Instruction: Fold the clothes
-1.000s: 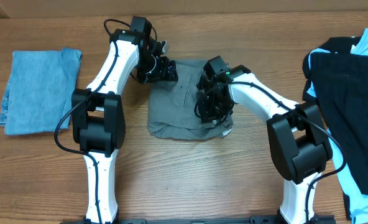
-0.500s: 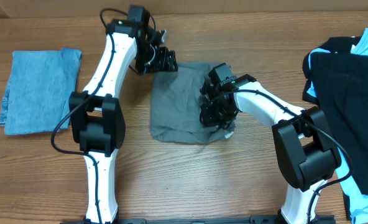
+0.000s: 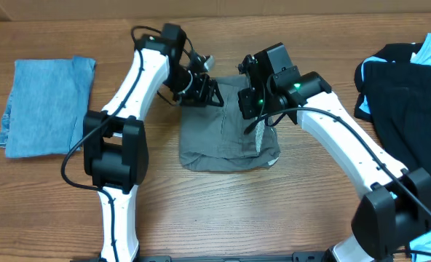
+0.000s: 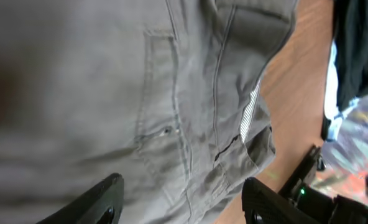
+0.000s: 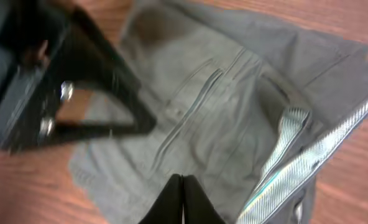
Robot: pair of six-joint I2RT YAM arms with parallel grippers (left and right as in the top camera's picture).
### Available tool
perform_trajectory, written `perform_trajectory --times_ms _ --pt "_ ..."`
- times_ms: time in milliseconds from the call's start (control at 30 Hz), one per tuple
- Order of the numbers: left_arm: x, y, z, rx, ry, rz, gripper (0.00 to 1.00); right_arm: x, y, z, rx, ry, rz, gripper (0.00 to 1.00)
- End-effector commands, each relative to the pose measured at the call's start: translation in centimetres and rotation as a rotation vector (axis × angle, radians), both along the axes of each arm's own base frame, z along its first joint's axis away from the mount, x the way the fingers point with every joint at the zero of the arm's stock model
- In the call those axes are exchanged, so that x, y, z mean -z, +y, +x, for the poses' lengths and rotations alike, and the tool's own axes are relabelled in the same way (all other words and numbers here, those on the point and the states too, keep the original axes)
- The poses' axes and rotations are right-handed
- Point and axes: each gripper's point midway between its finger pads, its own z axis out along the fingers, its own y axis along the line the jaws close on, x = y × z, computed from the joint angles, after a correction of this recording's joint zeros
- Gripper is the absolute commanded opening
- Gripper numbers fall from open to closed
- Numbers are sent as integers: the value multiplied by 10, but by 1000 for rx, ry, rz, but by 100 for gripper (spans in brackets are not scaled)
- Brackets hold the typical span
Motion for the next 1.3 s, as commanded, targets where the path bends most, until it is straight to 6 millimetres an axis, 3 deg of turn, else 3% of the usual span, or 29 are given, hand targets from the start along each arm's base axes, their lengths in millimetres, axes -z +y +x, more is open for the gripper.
perform_trajectory --times_ms 0,133,233,333,433,533,600,767,833,900,933,1000,1167,1200,1267 --pt "5 -14 -14 41 34 -120 64 22 -20 21 61 9 -45 4" --pt "9 -24 -25 79 47 -180 65 58 -51 42 141 67 -56 4" --pt "19 -32 -36 115 46 -173 68 85 -59 56 160 107 -3 4" --pt "37 -38 -47 139 49 -162 69 114 -65 67 174 134 28 4" --pt "62 -42 -61 159 47 -163 72 125 -74 68 195 155 24 4" --pt "81 -42 -71 159 46 -163 72 115 -73 70 194 147 35 4" --pt "83 -41 -71 159 42 -165 70 86 -69 75 183 117 65 4" --pt "37 -50 -47 165 -39 -205 70 -30 -66 89 172 -93 126 4" --pt "11 -54 -35 176 -111 -218 71 -64 -65 87 166 -165 149 4" --pt "-13 -54 -21 176 -193 -215 72 -77 -60 82 146 -186 173 4" --pt "-20 -51 -10 143 -227 -168 70 -77 -56 79 133 -177 187 4" --pt "-14 -38 12 47 -266 -33 65 -66 -55 78 132 -153 184 4" --pt "4 -9 45 -66 -357 167 51 -21 -42 76 89 -27 219 4" --pt "4 -6 52 -81 -382 183 45 -5 -42 78 92 5 211 4" --pt "4 -1 60 -110 -405 205 22 22 -41 79 97 61 198 4"
